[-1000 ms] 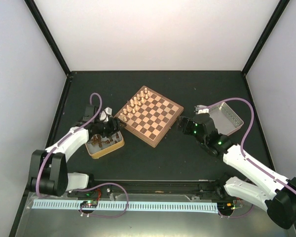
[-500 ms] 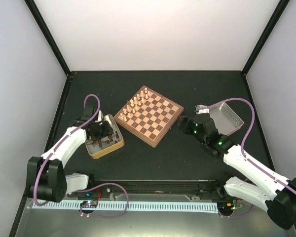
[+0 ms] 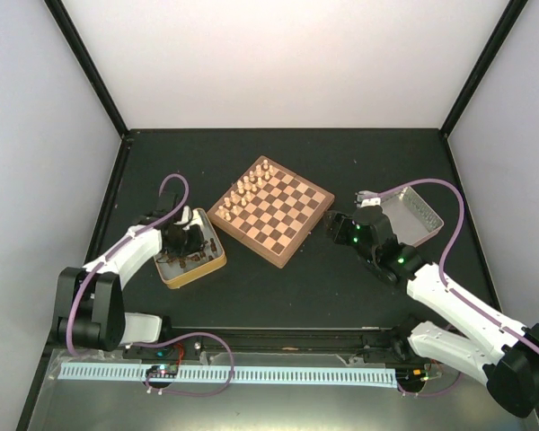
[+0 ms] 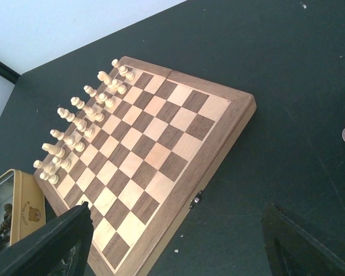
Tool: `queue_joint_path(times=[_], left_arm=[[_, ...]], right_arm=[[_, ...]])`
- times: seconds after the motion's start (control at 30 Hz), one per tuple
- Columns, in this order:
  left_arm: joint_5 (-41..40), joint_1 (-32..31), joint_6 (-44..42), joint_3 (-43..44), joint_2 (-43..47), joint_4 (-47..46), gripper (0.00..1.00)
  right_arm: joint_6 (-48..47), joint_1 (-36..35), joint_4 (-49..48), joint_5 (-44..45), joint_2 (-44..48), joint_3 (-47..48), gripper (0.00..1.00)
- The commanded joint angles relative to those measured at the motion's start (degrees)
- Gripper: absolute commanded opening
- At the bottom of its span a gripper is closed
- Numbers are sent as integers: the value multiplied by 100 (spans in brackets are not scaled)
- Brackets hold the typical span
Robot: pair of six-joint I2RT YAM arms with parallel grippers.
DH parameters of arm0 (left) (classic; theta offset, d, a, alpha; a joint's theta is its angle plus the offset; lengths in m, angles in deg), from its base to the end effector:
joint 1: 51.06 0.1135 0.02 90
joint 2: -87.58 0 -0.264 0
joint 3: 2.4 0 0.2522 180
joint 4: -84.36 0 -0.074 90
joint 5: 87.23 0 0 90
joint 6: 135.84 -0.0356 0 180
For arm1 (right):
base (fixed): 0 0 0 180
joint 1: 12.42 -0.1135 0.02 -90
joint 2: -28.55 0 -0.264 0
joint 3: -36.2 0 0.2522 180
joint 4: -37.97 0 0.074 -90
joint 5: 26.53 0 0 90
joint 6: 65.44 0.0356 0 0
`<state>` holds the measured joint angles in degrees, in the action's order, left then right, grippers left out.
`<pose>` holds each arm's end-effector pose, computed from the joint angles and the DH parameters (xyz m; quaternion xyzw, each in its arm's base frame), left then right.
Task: Set up the chess pieces on the board
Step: Pick up the chess piece from the storage box.
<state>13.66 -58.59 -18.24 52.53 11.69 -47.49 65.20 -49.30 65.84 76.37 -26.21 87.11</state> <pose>0.2271 -0.0368 0.1775 -0.1536 0.9670 -0.1434 0.1439 0.1742 0.1207 0.2550 0.0831 0.8656 0.2264 0.4387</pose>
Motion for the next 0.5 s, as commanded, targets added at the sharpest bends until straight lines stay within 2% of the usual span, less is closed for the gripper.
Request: queue_joint_path(times=[0.0,0.23,0.47], left_arm=[[-111,-22,-131,-48,-18,54,27],[-349,-61,-82,-5,198,118,6],[-964,-89,-88,320,812,520,6]], right_arm=[[48,20,-135,90,75,23,80],[60,15,-74,155,127,63,79],[110,15,64,268,256,52,79]])
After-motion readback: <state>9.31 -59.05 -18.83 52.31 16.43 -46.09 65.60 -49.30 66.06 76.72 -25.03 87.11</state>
